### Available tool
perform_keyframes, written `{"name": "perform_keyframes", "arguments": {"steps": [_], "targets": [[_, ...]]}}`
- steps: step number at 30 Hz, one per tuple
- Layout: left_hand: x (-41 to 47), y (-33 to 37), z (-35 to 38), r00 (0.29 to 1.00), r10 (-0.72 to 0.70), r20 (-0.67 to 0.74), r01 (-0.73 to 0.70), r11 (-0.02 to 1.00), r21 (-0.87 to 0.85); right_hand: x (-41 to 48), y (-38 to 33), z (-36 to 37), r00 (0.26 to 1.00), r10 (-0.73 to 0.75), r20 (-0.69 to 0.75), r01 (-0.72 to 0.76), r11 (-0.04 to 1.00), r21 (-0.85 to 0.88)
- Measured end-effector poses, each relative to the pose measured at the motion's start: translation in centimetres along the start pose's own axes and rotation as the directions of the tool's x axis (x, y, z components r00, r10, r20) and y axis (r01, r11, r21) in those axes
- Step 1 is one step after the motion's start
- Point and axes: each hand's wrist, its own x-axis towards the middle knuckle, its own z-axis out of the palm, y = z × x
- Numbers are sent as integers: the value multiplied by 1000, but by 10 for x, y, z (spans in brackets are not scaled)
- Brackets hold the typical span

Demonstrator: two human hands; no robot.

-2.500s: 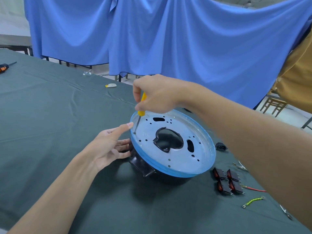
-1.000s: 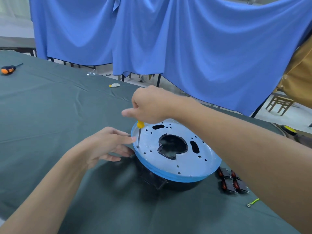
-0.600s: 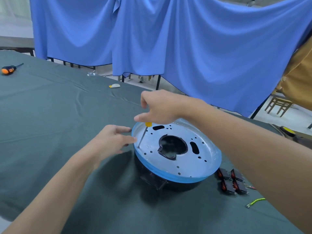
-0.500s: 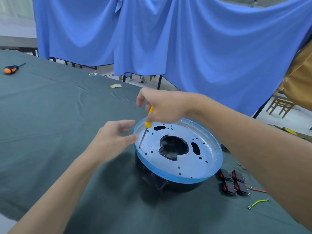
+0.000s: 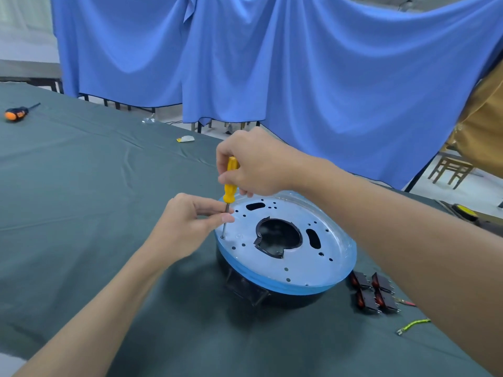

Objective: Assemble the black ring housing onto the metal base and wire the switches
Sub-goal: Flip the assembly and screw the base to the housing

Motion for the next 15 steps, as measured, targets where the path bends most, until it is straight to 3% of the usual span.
{"name": "perform_keyframes", "arguments": {"steps": [5, 11, 15], "targets": [[1, 3, 8, 996, 82, -31, -79, 991, 106, 1, 0, 4, 1000, 30, -2, -30, 998, -60], [2, -2, 4, 981, 173, 84, -184, 971, 152, -2, -1, -2, 999, -18, 29, 18, 1000, 9], [2, -4, 12, 988, 148, -36, -139, 971, 193, 3, -1, 3, 999, 34, 7, -33, 993, -109]]}}
